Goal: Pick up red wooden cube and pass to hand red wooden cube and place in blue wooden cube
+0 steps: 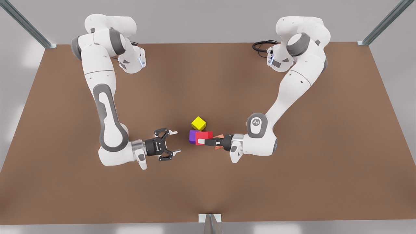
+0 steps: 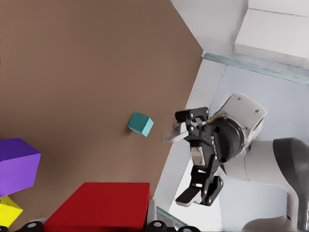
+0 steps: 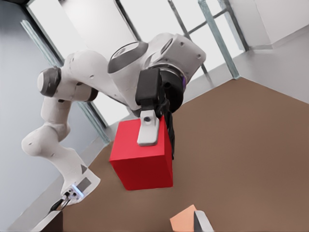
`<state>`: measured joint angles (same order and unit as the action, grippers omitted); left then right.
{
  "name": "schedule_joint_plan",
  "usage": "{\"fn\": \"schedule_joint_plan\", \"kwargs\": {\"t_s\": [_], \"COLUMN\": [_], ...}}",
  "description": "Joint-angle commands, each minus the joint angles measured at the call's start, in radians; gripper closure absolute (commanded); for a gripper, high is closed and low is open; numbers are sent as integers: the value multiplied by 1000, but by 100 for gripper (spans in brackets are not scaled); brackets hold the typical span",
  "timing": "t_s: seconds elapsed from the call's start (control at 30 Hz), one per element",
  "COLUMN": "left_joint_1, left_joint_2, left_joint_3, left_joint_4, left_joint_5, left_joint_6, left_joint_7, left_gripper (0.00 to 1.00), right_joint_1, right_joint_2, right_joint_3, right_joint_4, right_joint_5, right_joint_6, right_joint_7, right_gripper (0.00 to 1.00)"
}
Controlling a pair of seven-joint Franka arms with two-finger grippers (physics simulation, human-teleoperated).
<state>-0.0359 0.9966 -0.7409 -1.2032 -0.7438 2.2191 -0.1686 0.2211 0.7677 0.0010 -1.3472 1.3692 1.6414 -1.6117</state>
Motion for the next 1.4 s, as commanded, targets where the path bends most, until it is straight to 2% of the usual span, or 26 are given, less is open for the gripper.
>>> {"fn": "schedule_joint_plan", "kwargs": {"t_s": [0.0,0.07,0.33,0.53,0.67,1.37], "left_joint_1": [4,2,4,16,14,5], "left_joint_2": [8,23,28,50,50,51], "left_joint_3": [-2,-5,-3,-3,-3,-5], "left_joint_4": [2,4,8,7,7,11], "left_joint_5": [-49,-112,-114,-123,-123,-124], "left_joint_6": [-67,-62,-62,-64,-62,-27], "left_joint_7": [300,351,437,494,494,508], "left_gripper": [33,33,33,33,33,34], "right_joint_1": [11,20,57,55,57,52], "right_joint_2": [-1,-1,13,-33,-22,-27], "right_joint_3": [0,0,4,31,73,125], "right_joint_4": [-4,-4,-38,-132,-136,-202], "right_joint_5": [70,99,186,197,215,237], "right_joint_6": [75,112,144,144,201,212], "right_joint_7": [-761,-761,-781,-784,-797,-847], "right_gripper": [0,0,0,0,0,0]}}
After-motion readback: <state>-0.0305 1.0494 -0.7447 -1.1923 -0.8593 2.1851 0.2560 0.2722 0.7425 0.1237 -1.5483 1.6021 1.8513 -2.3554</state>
